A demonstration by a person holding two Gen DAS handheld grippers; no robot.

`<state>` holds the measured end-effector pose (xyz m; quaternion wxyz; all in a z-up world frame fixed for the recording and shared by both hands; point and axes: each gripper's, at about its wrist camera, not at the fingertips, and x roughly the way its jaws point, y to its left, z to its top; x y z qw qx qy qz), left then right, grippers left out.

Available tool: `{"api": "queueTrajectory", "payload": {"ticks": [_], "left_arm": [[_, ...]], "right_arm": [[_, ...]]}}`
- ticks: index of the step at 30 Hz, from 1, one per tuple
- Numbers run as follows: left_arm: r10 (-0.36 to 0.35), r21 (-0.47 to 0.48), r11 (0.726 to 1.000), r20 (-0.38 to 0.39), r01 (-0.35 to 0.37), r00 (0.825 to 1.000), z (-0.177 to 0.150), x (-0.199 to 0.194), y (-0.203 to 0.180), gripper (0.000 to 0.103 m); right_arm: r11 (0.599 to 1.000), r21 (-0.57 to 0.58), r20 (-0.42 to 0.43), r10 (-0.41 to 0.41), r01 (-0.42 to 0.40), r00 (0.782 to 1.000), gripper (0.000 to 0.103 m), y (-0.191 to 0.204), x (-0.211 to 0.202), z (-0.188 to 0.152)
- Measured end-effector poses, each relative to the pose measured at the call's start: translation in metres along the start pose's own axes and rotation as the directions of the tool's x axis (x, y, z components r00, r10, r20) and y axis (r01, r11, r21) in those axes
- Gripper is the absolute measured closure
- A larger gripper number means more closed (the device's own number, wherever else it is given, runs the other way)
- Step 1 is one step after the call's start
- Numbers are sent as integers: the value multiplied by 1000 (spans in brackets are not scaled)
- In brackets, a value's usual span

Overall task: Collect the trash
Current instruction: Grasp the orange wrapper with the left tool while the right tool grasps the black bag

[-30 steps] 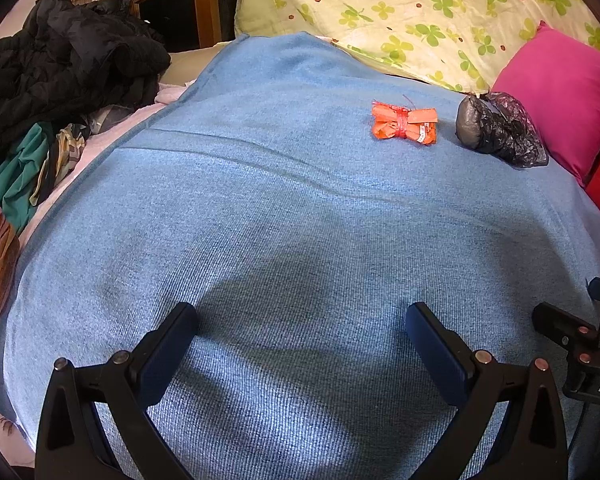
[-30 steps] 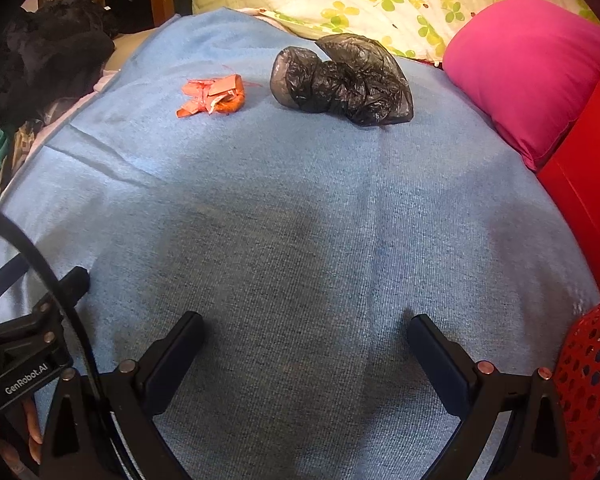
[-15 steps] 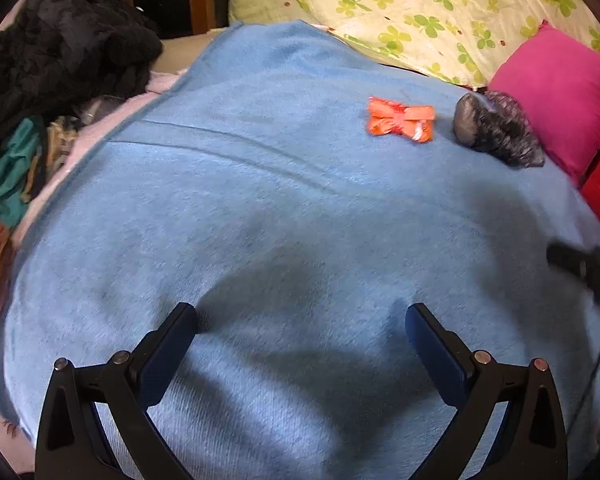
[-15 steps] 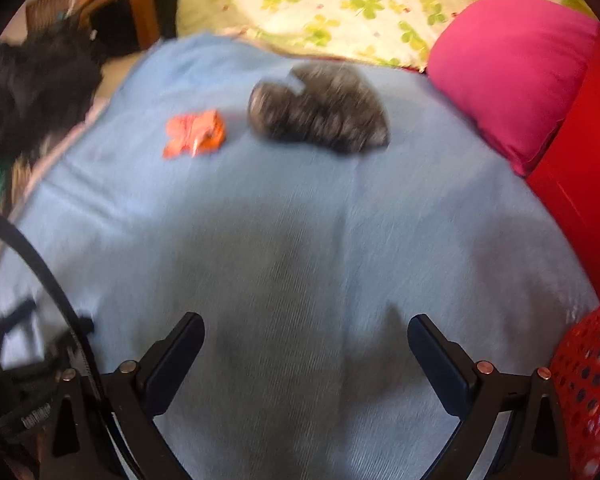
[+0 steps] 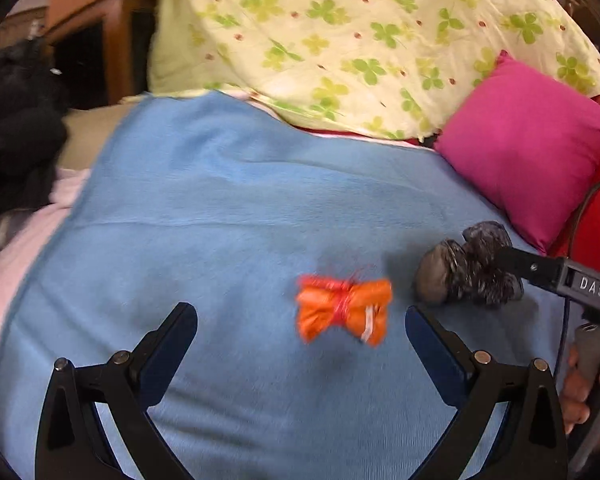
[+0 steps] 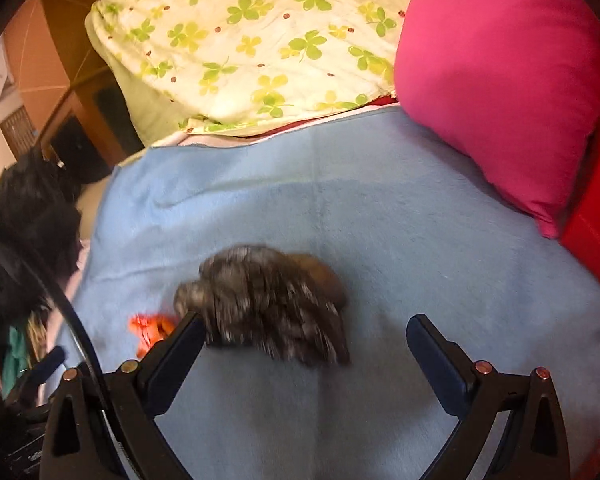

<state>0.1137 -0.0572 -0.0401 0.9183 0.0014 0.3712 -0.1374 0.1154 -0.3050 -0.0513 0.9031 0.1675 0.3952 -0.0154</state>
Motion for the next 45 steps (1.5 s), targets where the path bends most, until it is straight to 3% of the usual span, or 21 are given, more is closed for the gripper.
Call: {"api": "queueTrajectory", "payload": {"ticks": [3,7,9,11,15,16,17,19,22,25,29,35,37,38,39,41,43,45], "left_arm": [[-63,-24,998,-30,62,998,9,19,3,0],[-171,-72,983,-66,166,983,6,35,1,1],[-189,-75,980,-104,182,977,1,44,-2,15],[-226,-94,972,-151,214,962,-5,51,-4,47],[-255,-89,965,-130,245,958,-8,42,-8,50],[-258,-94,964,-122,248,958,-9,39,-8,56],[-261,-93,963,-116,252,958,-10,36,-9,71],[-253,-90,966,-113,244,961,-10,31,-10,71],[-240,-84,969,-115,231,964,-15,22,-12,71],[-220,-87,974,-132,210,966,-21,11,-10,71],[-186,-88,981,-129,175,974,-22,-3,-4,71],[-124,-166,981,-148,99,981,-32,-28,18,71],[-123,-192,977,-143,95,982,-37,-36,24,71],[-118,-199,976,-145,88,982,-38,-38,25,71],[-111,-200,976,-146,80,983,-41,-41,26,71],[-95,-188,980,-148,66,984,-43,-42,24,71],[-92,-173,983,-147,66,985,-40,-38,18,71],[-100,-163,984,-142,76,985,-39,-36,14,71]], "right_arm": [[1000,18,-32,22,-21,999,16,-5,17,5],[994,72,-63,86,-82,994,25,-13,36,5],[987,91,-69,136,-129,988,43,-16,37,5],[984,99,-66,157,-151,985,51,-15,35,4],[983,82,-51,167,-162,985,58,-12,29,-1],[982,89,-47,170,-166,984,59,-13,28,-1],[981,98,-43,175,-171,984,62,-14,26,-1],[977,111,-30,184,-180,982,72,-15,20,-3],[979,99,-34,185,-180,982,74,-13,12,-4],[981,91,-51,178,-173,983,75,-11,3,-7],[964,137,-71,240,-229,968,75,-14,-9,-10],[946,137,-59,305,-295,951,75,-6,-36,-15],[958,112,-40,271,-266,962,73,-5,-44,-15],[962,110,-36,254,-249,966,67,-5,-46,-15],[967,108,-32,234,-229,972,45,-7,-47,-14],[977,103,2,188,-188,982,16,-12,-48,-12],[983,83,54,159,-163,986,16,-14,-48,-10],[985,77,43,153,-156,987,17,-14,-39,-7]]}}
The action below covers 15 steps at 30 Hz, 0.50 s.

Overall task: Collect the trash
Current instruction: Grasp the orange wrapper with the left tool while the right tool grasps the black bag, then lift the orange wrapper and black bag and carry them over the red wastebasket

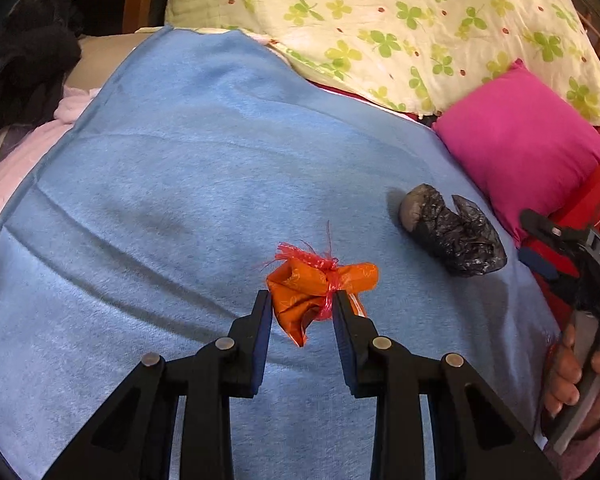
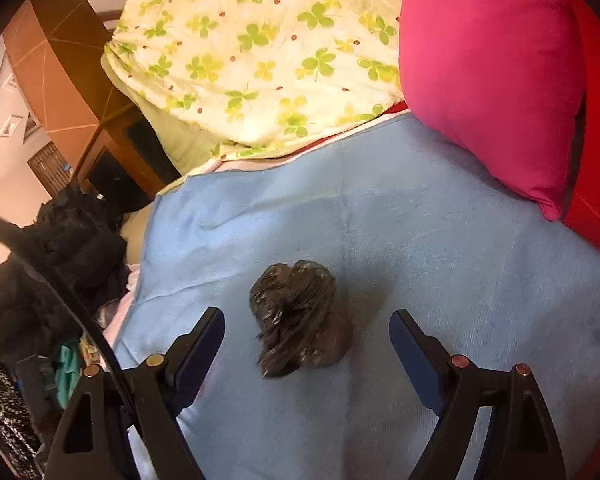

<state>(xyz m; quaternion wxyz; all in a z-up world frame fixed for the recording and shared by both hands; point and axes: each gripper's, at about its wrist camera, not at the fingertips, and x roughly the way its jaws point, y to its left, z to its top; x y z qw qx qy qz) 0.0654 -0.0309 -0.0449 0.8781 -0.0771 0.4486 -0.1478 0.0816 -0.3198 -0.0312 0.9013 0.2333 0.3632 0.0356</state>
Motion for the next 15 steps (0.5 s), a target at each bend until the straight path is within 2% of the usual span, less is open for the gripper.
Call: {"api": "queueTrajectory", "payload": {"ticks": [2,5,7,9,11,15], "left_arm": [[-6,17,1000,3,6,1000,1,2,-5,71],[1,54,999,9,-1,1000,3,5,-12,71],[2,66,998,5,-2,1000,3,7,-15,71],[5,77,997,3,-5,1000,3,9,-16,71],[11,83,997,2,-11,1000,3,11,-18,71],[6,88,996,-1,-6,1000,4,11,-19,71]], "right_arm": [[1000,-5,-11,13,-13,1000,17,1,10,3],[999,-44,-25,-12,11,1000,18,7,31,4],[998,-61,-56,-22,19,998,25,9,48,4],[996,-77,-106,-43,35,993,46,10,65,-1],[996,-83,-139,-39,28,990,50,10,73,-8],[991,-133,-117,-48,33,992,61,19,65,-12]]}}
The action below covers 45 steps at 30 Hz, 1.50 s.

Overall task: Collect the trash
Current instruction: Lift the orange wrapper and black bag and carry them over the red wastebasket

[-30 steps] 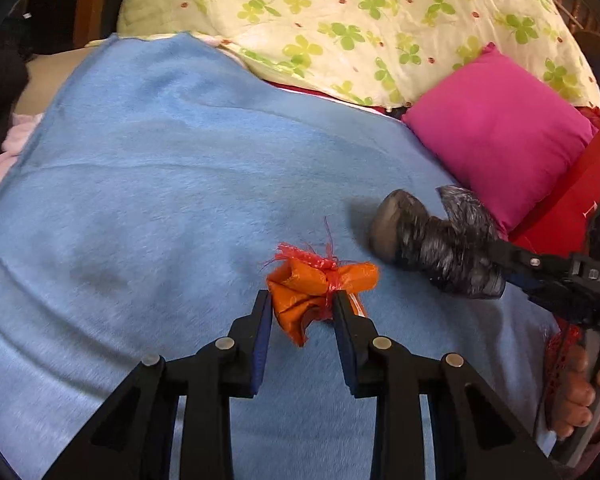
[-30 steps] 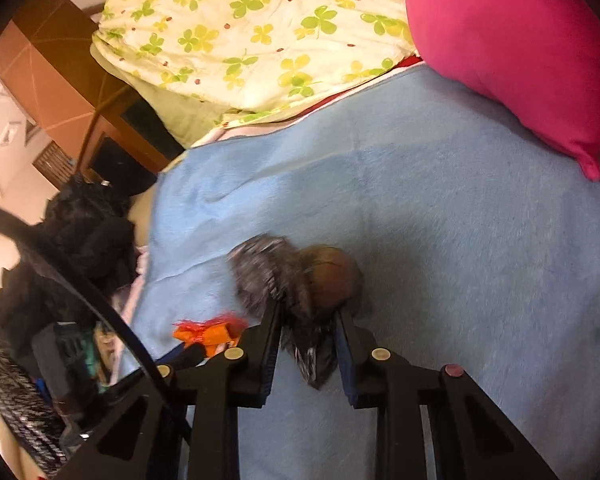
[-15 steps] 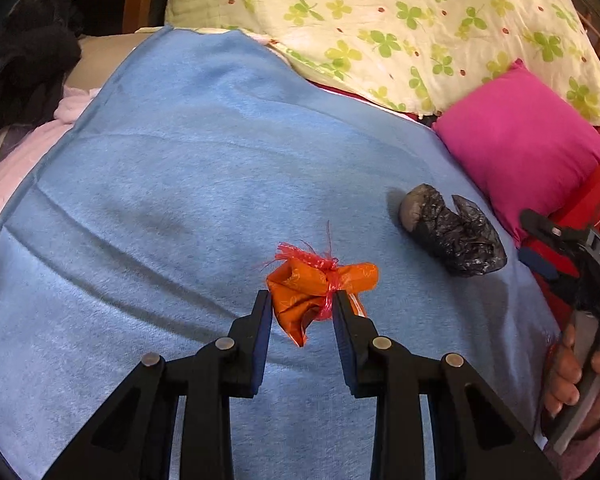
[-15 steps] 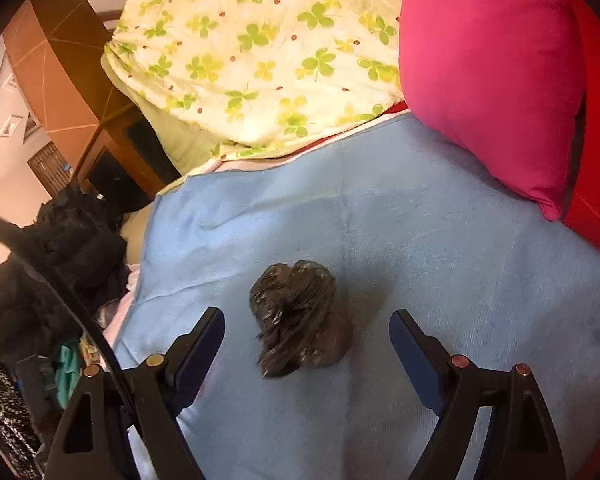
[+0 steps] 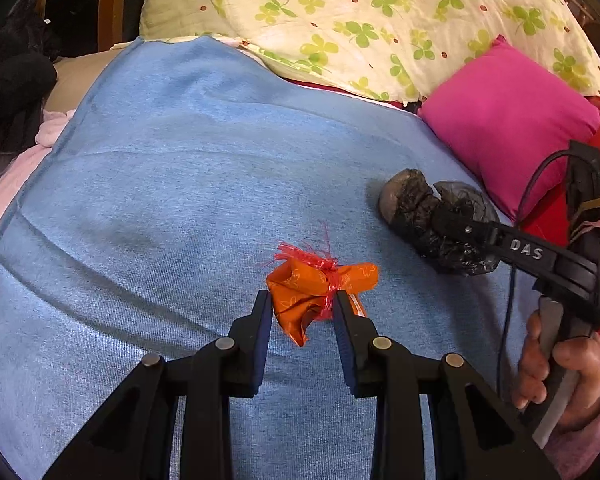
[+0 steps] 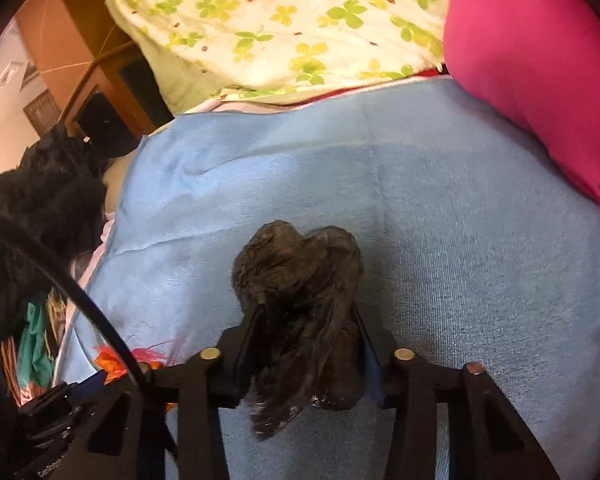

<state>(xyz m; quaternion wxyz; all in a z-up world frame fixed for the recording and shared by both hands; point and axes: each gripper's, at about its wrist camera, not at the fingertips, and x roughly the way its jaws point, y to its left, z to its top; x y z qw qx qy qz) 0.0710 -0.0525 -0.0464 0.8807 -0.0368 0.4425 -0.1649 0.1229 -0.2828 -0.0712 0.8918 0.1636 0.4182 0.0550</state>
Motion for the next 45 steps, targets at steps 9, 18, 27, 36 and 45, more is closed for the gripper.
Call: {"api": "queueTrajectory", "payload": {"ticks": [9,18,27,36,45], "left_arm": [[18,5,1000,27,-18,999,0,-11,5,71],[14,-16,1000,20,-13,1000,2,-11,9,71],[12,12,1000,20,-12,1000,-3,-12,7,71],[27,34,999,14,-28,1000,0,-7,0,71],[51,23,998,25,-51,998,-4,-11,1,71]], "right_arm": [[1000,5,15,24,-24,1000,63,15,-37,-8],[994,106,-20,1,1,1000,63,5,-71,-30],[986,165,-47,21,-13,999,63,-7,-109,-78],[997,81,-136,-7,18,991,63,6,-89,-96],[996,84,-102,12,-4,995,63,6,-101,-92]]}}
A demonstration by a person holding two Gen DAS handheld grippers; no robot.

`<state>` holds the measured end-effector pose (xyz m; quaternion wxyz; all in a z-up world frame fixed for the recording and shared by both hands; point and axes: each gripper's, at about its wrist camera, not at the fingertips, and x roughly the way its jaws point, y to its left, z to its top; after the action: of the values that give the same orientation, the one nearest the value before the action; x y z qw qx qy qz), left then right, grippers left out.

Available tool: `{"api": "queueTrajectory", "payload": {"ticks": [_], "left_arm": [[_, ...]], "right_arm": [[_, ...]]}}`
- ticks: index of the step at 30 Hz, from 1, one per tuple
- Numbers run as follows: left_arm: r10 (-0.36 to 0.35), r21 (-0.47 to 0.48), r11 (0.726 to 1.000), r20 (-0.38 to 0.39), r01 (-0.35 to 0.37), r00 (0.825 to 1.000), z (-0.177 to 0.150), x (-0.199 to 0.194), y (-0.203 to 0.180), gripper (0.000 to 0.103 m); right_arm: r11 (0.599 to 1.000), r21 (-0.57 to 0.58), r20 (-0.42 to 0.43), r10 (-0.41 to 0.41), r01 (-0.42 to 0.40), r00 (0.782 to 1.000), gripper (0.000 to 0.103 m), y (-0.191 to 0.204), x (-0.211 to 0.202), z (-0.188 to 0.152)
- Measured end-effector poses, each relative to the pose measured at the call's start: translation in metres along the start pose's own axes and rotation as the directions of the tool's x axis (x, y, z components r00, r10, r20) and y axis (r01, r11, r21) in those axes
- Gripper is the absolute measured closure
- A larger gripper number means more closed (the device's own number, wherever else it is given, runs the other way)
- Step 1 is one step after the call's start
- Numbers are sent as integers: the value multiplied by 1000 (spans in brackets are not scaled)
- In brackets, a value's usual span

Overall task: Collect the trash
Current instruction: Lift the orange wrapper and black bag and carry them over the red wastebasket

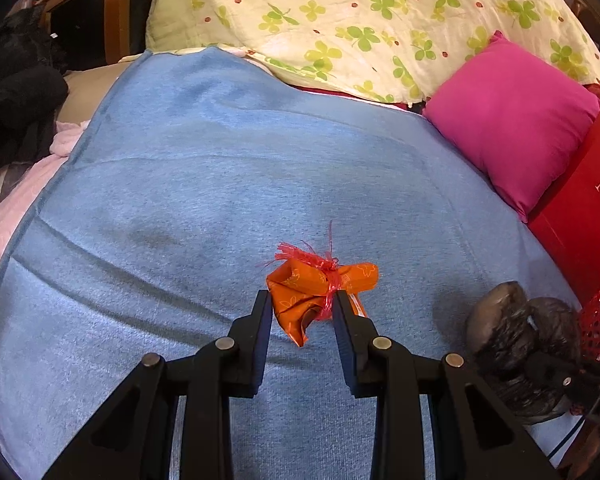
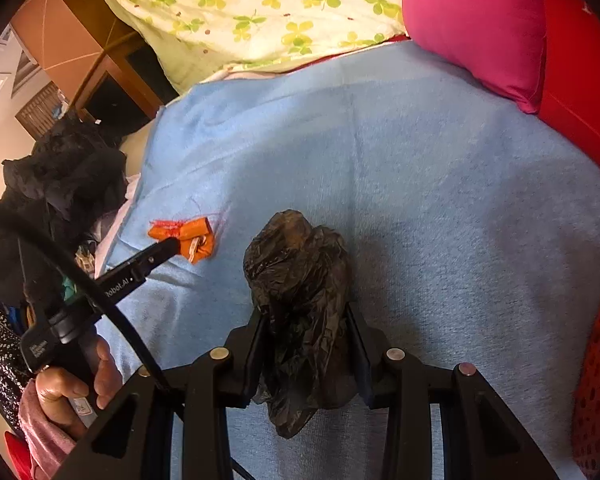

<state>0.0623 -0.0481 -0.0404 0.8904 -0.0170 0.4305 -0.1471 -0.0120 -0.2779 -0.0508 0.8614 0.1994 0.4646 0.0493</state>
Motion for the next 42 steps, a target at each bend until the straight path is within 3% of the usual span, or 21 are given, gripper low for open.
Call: {"api": "queueTrajectory", "payload": {"ticks": [8,16,22,28,42], "left_arm": [[27,-21,999,17,-27,999,-33,-18,0,71],[48,-55,998,84,-44,995,-90,-76,6,71],[87,-13,996,182,-86,979,-72,-130,-14,71],[101,58,991,282,-122,954,-62,-169,-44,71],[120,108,981,310,-161,943,-67,-202,-72,71]], "right_arm": [[999,-37,60,-5,7,998,63,2,-24,0],[999,-30,136,39,-35,990,63,-3,-58,1],[995,-48,192,97,-89,977,63,3,-80,-1],[989,-78,287,144,-126,947,63,9,-110,-7],[983,-140,405,168,-120,899,63,11,-159,-45]]}}
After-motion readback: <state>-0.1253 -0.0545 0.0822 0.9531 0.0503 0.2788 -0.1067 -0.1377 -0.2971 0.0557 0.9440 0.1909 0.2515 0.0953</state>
